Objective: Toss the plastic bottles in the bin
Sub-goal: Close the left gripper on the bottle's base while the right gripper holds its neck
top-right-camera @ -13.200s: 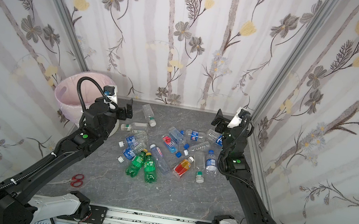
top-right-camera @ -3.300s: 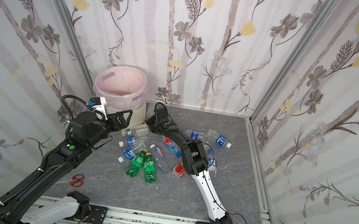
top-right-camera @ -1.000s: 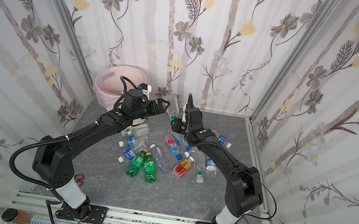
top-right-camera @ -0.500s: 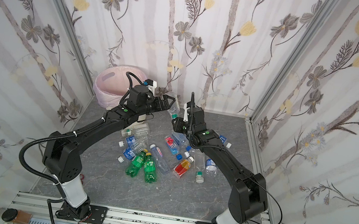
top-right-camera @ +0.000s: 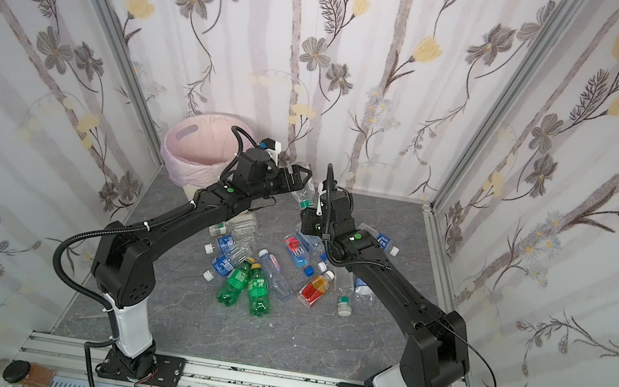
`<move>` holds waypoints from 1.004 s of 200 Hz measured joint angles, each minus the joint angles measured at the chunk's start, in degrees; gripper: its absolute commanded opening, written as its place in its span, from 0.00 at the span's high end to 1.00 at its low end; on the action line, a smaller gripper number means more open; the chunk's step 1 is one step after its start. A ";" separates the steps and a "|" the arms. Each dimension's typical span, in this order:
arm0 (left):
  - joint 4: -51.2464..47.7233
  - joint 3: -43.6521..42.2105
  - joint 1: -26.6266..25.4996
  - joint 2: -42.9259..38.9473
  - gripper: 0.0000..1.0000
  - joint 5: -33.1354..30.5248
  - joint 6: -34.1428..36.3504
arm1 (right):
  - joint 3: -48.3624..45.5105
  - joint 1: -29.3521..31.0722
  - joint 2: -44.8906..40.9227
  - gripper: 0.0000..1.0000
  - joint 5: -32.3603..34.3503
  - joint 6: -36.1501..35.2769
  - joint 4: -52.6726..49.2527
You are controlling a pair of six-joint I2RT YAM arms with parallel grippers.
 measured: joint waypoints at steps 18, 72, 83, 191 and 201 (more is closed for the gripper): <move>-0.04 0.61 -0.37 0.57 0.08 0.00 -0.37 | -0.90 0.35 -0.96 0.77 1.70 -0.35 0.02; -0.04 2.32 -1.27 2.08 0.20 0.09 -0.55 | -1.97 1.44 -2.19 0.78 5.70 -1.07 0.15; -0.02 2.45 -1.42 2.29 0.22 0.20 -0.59 | -2.12 1.73 -2.19 0.78 6.27 -1.40 0.39; 0.50 2.23 -1.92 1.60 0.51 2.62 -2.29 | -2.56 2.78 -2.45 0.62 9.90 -1.40 0.44; 0.48 1.99 -1.92 1.18 0.52 2.51 -2.03 | -2.56 2.84 -2.54 0.57 9.97 -1.38 0.52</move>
